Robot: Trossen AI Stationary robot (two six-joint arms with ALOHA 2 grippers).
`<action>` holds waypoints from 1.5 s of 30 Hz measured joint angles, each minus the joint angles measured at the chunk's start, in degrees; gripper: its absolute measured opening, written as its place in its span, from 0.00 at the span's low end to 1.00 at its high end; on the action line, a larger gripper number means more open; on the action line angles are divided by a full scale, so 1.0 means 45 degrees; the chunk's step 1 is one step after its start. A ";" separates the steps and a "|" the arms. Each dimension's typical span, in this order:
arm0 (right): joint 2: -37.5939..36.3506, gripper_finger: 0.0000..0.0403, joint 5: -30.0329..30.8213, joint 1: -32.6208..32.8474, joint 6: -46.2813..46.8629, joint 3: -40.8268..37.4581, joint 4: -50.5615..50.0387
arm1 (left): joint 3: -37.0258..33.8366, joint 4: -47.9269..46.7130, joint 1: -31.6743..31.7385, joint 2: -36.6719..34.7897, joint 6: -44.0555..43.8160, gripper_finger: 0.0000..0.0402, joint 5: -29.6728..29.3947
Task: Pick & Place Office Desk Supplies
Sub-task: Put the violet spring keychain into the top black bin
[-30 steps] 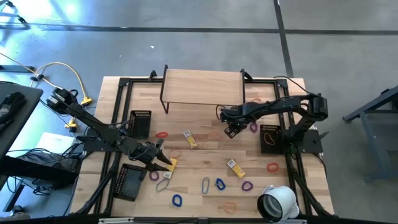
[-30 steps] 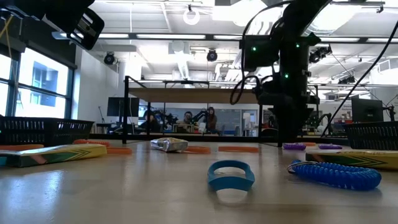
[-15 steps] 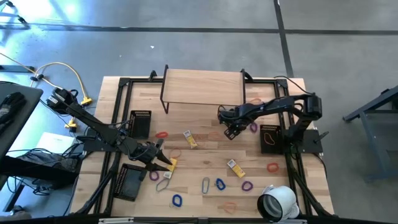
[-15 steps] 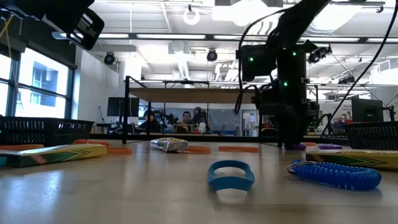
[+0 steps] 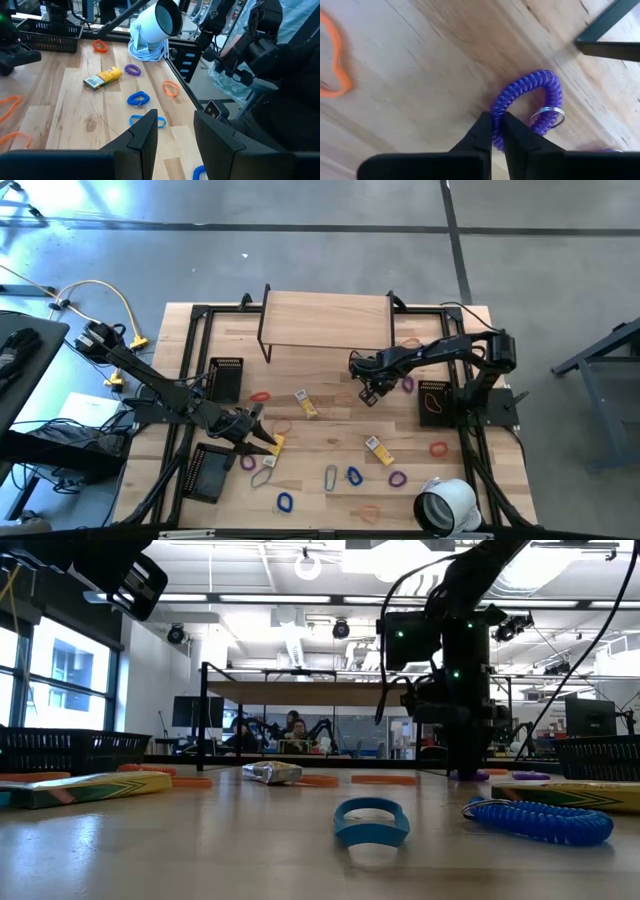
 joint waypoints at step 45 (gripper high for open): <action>-0.0904 0.01 -0.3311 0.7183 -0.5613 0.1158 1.0185 | 0.1048 0.6229 0.0685 0.6625 0.5985 0.35 -0.1430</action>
